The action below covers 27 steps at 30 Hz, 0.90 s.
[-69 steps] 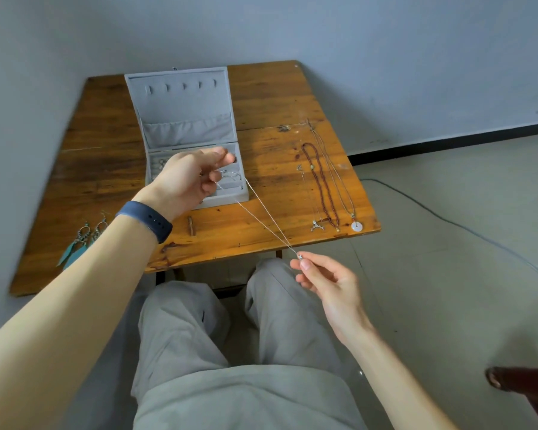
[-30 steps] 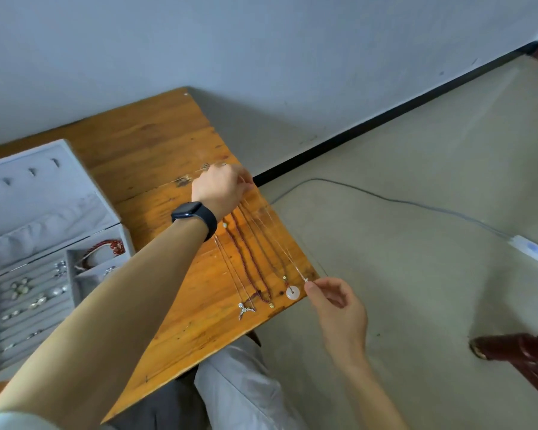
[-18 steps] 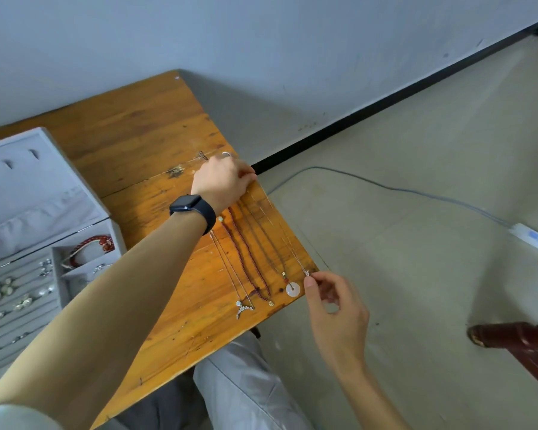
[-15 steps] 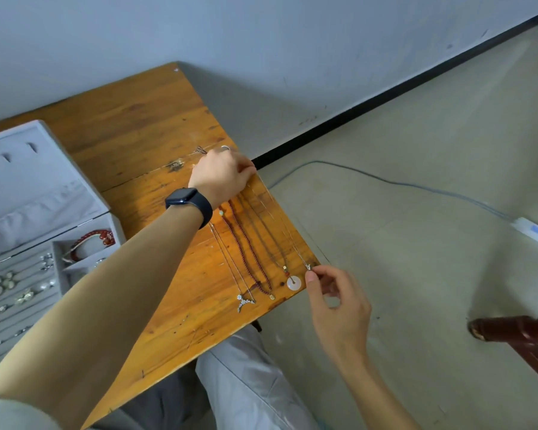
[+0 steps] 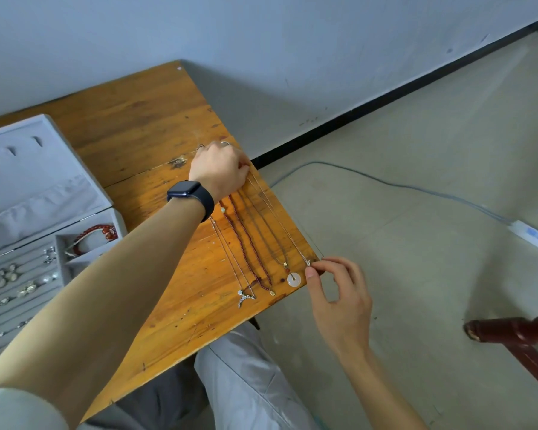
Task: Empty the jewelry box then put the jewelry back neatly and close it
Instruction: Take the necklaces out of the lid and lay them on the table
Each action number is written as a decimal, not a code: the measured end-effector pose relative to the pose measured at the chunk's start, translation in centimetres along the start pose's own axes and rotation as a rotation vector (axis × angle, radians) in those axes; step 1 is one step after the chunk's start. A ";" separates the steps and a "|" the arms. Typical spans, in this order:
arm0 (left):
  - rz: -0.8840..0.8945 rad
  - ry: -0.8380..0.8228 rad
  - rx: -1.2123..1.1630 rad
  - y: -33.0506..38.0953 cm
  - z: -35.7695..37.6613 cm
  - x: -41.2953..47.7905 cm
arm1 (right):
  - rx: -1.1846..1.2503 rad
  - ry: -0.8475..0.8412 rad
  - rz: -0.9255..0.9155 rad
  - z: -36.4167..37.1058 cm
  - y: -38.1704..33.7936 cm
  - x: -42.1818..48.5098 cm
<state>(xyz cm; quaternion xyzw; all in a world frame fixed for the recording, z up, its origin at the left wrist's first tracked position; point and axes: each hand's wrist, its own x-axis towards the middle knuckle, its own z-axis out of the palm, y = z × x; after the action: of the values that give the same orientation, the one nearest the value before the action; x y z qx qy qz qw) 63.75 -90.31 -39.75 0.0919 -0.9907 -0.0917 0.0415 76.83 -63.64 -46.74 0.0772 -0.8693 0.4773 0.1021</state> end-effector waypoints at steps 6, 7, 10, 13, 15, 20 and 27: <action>0.011 -0.034 0.060 0.1 -0.2 -0.4 | 0.031 -0.012 -0.014 -0.2 0.0 0.0; 0.013 -0.038 0.067 0.2 -0.2 -0.5 | 0.037 -0.017 -0.012 -0.3 0.0 0.0; 0.023 -0.036 0.075 0.3 -0.6 -1.1 | 0.054 -0.050 -0.009 -1.1 -0.1 0.0; 0.032 -0.021 0.083 0.4 -1.3 -2.5 | 0.046 -0.062 -0.035 -1.9 0.1 0.0; 0.025 -0.010 0.070 0.5 -1.9 -3.9 | 0.025 -0.045 -0.086 -2.5 0.0 0.1; -0.038 0.002 0.036 0.5 -3.1 -9.1 | -0.049 -0.045 -0.295 -3.4 -1.7 1.0; -0.153 -0.004 -0.007 0.0 -4.5 -18.2 | -0.084 -0.250 -0.494 -2.2 -6.0 1.5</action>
<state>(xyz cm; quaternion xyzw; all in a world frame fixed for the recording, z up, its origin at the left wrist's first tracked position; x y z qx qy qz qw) 82.02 -87.63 -36.49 0.1670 -0.9805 -0.0982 0.0329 76.98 -65.05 -40.29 0.3409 -0.8491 0.3881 0.1105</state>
